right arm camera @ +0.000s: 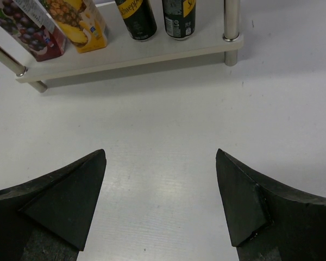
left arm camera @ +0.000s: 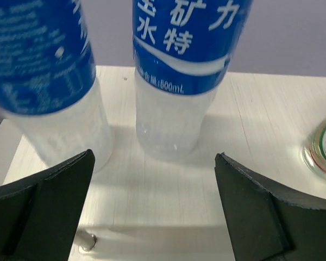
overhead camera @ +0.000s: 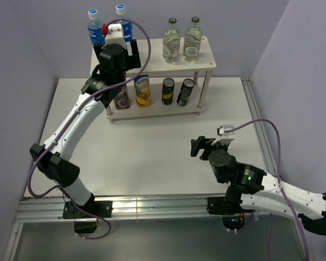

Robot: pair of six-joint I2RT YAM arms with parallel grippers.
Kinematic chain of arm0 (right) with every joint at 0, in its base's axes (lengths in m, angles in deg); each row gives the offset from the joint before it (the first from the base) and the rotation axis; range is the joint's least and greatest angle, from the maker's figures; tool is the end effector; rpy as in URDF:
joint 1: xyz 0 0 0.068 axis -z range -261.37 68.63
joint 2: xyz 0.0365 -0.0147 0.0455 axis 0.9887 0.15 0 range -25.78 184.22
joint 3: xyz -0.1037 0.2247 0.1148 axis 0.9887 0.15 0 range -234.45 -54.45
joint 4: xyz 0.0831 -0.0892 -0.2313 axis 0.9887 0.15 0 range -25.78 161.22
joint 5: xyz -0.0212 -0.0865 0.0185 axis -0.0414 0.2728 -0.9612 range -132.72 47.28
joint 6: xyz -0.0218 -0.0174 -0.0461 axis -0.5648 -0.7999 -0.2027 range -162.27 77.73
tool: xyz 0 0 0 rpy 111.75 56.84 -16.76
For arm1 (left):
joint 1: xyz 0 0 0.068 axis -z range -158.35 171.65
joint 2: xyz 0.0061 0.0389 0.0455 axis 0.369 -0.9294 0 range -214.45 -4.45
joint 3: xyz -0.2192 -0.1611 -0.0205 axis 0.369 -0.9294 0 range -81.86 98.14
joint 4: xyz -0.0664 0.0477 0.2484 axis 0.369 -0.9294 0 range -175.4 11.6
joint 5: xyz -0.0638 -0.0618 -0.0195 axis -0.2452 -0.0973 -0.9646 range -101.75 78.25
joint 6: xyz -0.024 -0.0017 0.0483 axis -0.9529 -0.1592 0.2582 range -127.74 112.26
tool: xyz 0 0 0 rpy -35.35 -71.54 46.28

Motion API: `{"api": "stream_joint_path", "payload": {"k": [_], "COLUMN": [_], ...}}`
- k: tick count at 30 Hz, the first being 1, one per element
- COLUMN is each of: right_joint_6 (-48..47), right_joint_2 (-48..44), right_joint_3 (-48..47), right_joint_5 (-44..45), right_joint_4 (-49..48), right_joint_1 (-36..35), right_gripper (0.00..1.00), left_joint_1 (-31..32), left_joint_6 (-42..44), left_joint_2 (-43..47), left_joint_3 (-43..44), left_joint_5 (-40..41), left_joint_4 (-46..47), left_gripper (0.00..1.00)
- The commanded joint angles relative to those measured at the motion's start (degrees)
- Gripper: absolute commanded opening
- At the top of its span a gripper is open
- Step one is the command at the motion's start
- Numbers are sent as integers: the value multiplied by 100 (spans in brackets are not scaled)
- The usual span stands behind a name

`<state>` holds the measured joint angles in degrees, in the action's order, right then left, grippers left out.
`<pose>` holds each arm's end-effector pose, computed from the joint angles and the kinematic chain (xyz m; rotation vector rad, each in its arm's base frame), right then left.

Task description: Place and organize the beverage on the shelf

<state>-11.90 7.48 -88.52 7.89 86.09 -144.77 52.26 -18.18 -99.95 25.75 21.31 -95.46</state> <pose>0.0845 0.1071 0.2870 0.0465 1.8108 0.3065 0.3334 -0.1746 0.4773 -0.1472 1.6371 -0.0691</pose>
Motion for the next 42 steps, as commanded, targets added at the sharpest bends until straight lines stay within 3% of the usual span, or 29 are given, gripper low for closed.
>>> {"api": "stream_joint_path", "payload": {"k": [1,9,10,13,19,22,25,34,42], "right_joint_6": [4,188,249,233,-575,-918,-1103,-1165,-1174], "right_joint_2": [-82,-30,-4,102,725,1095,1289,919,972], "right_joint_3": [5,-74,-161,-828,-3811,-5270,-6214,-6358,-6280], "right_joint_5": [177,265,230,-225,-1307,-1597,-1897,-1783,-1660], "right_joint_4": [-192,-52,166,590,1442,2092,2585,2647,2735], "right_joint_1": [-24,-24,-24,-32,-32,-24,-24,-24,-32], "right_gripper": [89,89,88,86,93,94,96,100,100], "left_joint_1": [190,788,815,938,1026,1017,1017,1017,1026], "left_joint_6": [-248,-1013,-943,-654,-537,-591,-346,-178,-178], "left_joint_2": [637,2359,2570,3352,4793,4988,5251,5876,5780], "left_joint_3": [-310,-2576,-2848,-3570,-3047,-2519,-2577,-3984,-4213], "left_joint_5": [306,-52,-445,-607,-1152,-1310,-1600,-766,-740], "left_joint_4": [133,-437,-508,-1140,-1528,-1633,-1599,-606,-491], "left_gripper": [99,99,99,99,99,99,99,99,99]}}
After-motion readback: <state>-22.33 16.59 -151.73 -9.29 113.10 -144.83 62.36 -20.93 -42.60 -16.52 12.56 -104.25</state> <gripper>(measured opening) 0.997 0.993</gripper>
